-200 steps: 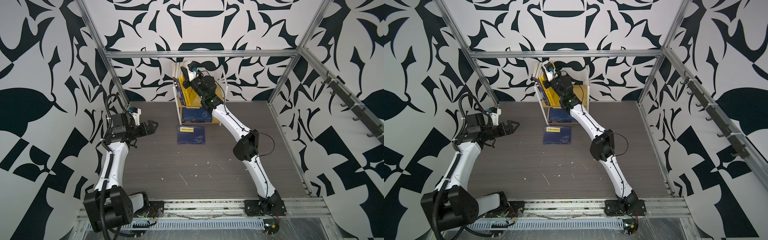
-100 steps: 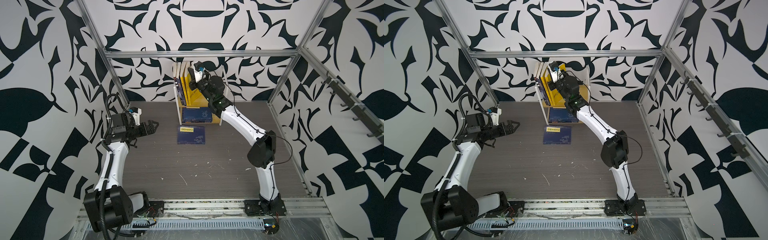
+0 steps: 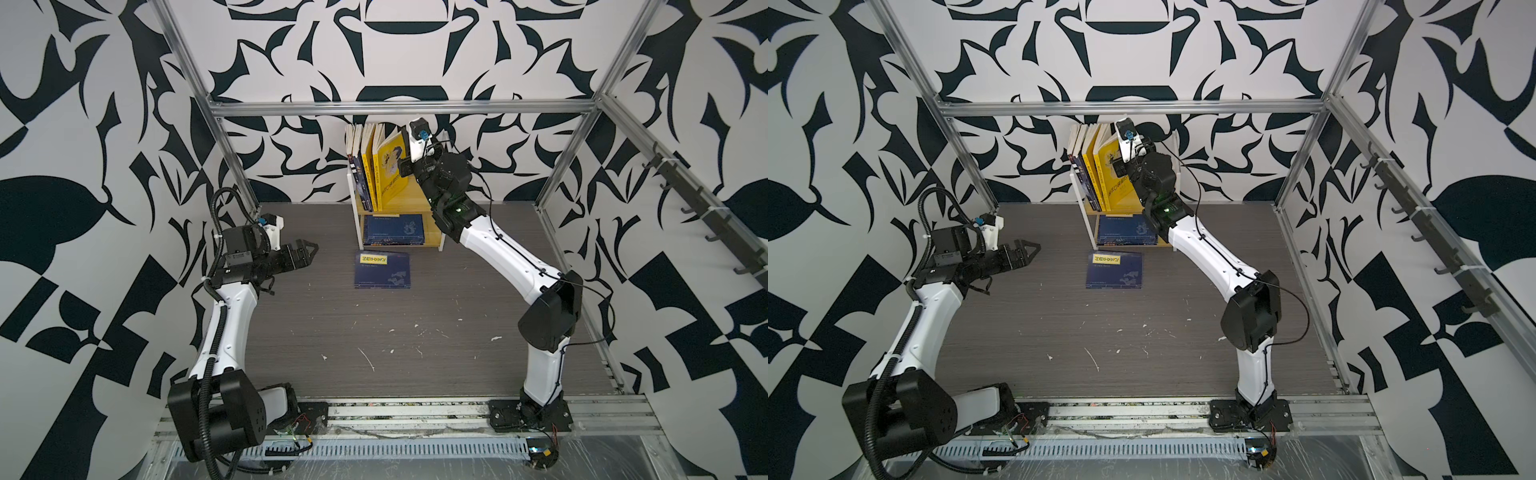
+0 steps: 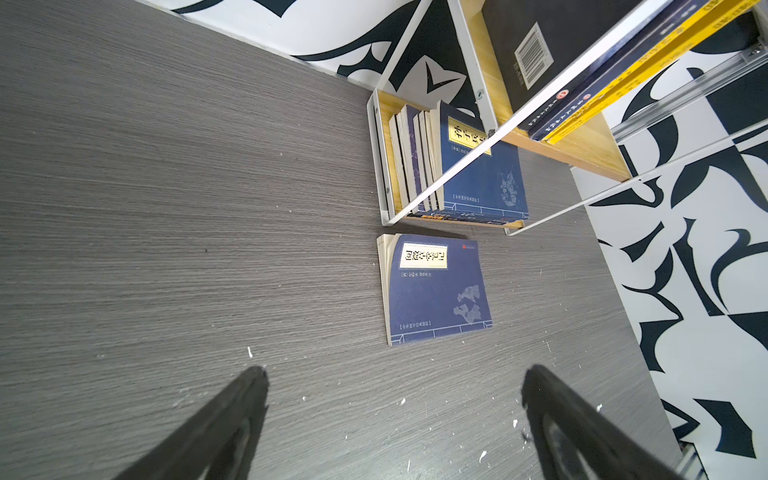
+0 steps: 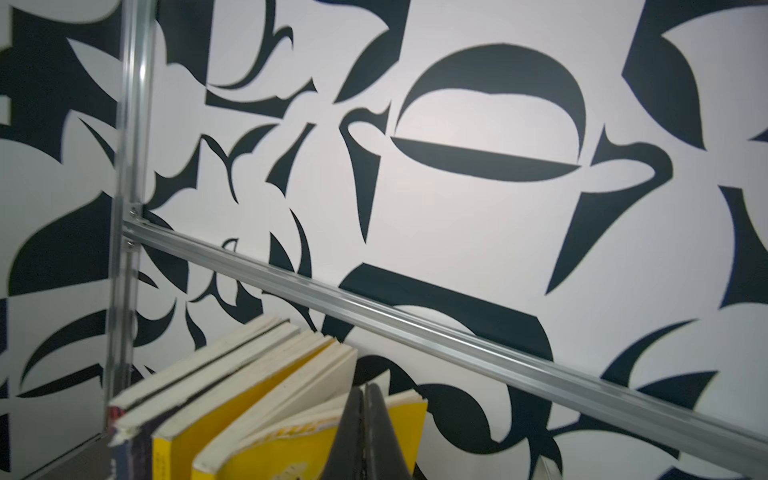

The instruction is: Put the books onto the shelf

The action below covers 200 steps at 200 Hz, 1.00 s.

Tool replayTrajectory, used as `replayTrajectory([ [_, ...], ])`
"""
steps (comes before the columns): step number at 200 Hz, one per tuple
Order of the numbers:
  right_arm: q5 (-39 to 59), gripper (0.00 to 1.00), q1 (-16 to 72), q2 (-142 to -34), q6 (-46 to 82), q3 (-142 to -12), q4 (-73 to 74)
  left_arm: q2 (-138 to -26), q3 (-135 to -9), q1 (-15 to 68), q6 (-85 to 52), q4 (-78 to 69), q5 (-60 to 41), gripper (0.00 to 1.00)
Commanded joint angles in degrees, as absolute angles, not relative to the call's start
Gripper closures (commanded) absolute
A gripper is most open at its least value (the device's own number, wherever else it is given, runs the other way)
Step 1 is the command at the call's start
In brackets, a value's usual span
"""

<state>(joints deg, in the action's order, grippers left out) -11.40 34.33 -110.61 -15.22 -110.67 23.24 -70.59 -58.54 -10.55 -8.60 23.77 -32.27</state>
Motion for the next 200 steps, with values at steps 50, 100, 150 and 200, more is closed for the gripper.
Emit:
replayTrajectory([
  [50, -11.7, 1.00, 31.5, -117.6, -8.5, -117.3, 19.6, -70.5, -57.9, -10.8, -9.0, 23.2, -33.1, 0.00],
  [100, -1.8, 1.00, 32.2, -129.8, -5.5, -135.4, 18.1, -70.1, -57.9, -10.8, -8.6, 23.5, -32.7, 0.00],
  [150, 8.2, 1.00, 33.3, -138.4, -4.8, -149.5, 15.6, -70.4, -58.0, -10.8, -8.6, 23.3, -32.8, 0.00],
  [200, 13.3, 1.00, 33.1, -139.4, -5.7, -151.2, 14.2, -70.3, -57.9, -10.8, -8.6, 23.3, -32.7, 0.00],
])
